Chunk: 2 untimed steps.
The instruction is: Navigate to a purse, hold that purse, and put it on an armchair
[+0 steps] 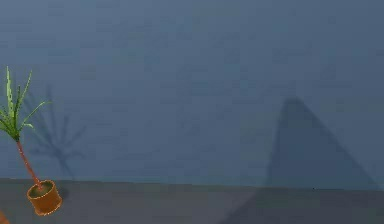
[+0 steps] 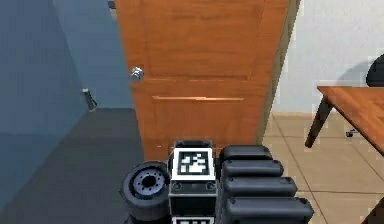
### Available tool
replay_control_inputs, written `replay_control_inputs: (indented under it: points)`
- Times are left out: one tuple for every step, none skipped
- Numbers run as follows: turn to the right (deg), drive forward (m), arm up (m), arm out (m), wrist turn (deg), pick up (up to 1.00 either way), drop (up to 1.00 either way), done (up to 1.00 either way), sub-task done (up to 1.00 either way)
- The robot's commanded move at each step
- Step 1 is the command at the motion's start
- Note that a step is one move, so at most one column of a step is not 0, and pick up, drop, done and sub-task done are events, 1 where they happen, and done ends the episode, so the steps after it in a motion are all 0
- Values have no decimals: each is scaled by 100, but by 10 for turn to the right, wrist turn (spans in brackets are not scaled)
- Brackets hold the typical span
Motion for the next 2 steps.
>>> replay_control_inputs:
  points:
    - [0, 10, 0, 0, 0, 0, 0, 0, 0]
    - [-120, 0, 0, 0, 0, 0, 0, 0, 0]
